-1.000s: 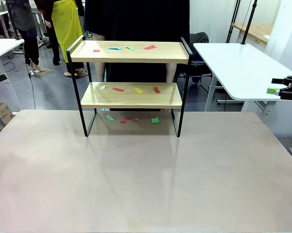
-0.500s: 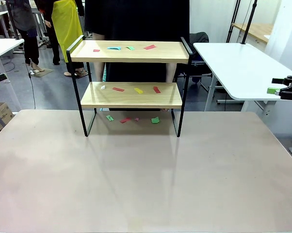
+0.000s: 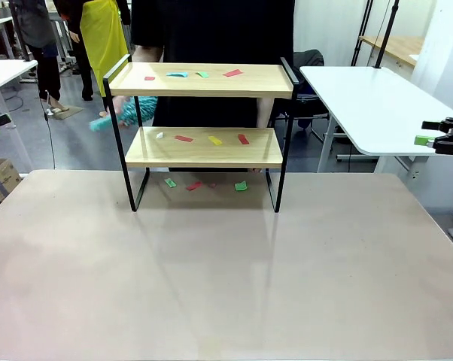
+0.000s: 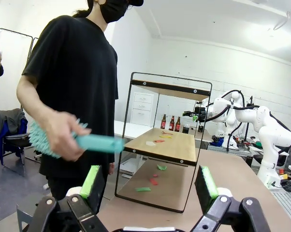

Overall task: Clean the shelf.
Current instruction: Pick up the Duster handed by the human.

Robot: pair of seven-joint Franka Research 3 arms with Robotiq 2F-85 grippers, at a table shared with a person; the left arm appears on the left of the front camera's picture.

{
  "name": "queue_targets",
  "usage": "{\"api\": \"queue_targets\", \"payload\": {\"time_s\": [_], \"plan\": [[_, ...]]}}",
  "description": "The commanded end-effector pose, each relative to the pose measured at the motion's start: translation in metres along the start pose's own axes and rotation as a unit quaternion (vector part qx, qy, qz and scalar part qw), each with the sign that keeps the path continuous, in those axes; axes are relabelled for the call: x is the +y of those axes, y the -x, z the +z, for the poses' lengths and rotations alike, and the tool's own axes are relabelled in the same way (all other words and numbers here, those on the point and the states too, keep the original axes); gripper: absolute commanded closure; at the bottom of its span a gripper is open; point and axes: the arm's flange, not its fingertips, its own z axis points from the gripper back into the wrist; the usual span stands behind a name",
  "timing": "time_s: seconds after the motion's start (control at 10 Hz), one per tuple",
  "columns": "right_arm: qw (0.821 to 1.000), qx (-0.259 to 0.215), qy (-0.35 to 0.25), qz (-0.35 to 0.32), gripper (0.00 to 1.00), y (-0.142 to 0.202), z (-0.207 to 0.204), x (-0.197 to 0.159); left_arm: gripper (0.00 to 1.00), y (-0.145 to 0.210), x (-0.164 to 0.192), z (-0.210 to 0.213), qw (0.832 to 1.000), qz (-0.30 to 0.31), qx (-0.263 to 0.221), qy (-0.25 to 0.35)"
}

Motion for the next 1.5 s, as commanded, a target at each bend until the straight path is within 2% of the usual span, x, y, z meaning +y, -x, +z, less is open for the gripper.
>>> {"api": "queue_targets", "payload": {"time_s": [0.0, 1.4], "plan": [[1.000, 0.007, 0.003, -0.004, 0.00, -0.0046, -0.0031, 0.0015, 0.00, -0.0033, -0.0004, -0.0011, 1.000, -0.003, 0.000, 0.001], [1.000, 0.007, 0.003, -0.004, 0.00, -0.0046, -0.0031, 0.0015, 0.00, -0.0033, -0.0004, -0.0011, 1.000, -0.003, 0.000, 0.001]]}}
